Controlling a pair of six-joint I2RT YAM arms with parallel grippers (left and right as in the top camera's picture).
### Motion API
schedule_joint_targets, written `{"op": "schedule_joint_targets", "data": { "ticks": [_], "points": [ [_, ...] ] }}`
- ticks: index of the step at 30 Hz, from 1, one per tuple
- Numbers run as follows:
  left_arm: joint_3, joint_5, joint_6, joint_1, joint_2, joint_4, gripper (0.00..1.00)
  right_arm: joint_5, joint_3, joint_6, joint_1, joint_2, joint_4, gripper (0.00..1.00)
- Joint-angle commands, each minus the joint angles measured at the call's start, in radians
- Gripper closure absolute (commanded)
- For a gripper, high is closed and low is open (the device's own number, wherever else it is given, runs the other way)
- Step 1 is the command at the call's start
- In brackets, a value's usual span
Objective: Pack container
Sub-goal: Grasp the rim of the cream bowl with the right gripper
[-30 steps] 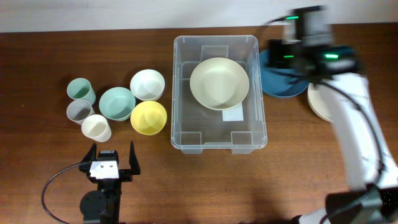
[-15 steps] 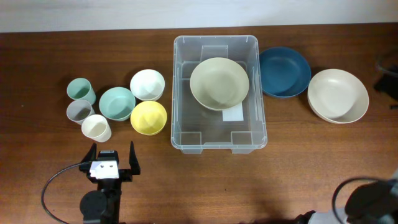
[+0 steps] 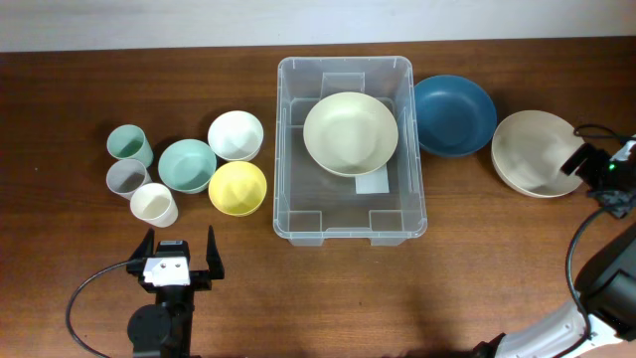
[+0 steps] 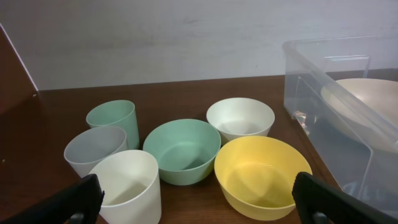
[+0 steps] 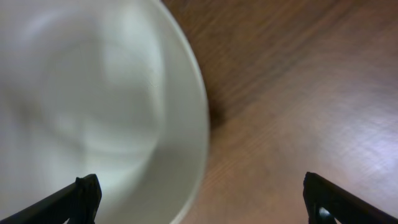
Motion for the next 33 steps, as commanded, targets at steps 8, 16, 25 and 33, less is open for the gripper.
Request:
{"op": "schedule_joint_targets", "data": {
  "ticks": [8,16,25,33],
  "points": [
    [-0.006,0.011,0.019,-0.005,-0.004,0.002,0.01,-0.059,-0.139,-0.036,0.004,0.046,0.169,0.04],
    [-0.006,0.011,0.019,-0.005,-0.004,0.002,0.00,-0.058,-0.140,-0.036,0.003,0.047,0.184,0.29],
    [-0.006,0.011,0.019,-0.005,-0.004,0.002,0.01,-0.051,-0.140,-0.036,0.003,0.047,0.210,0.69],
    [-0.006,0.011,0.019,-0.005,-0.004,0.002,0.01,-0.003,-0.139,-0.035,-0.006,0.047,0.206,0.96]
  ]
}}
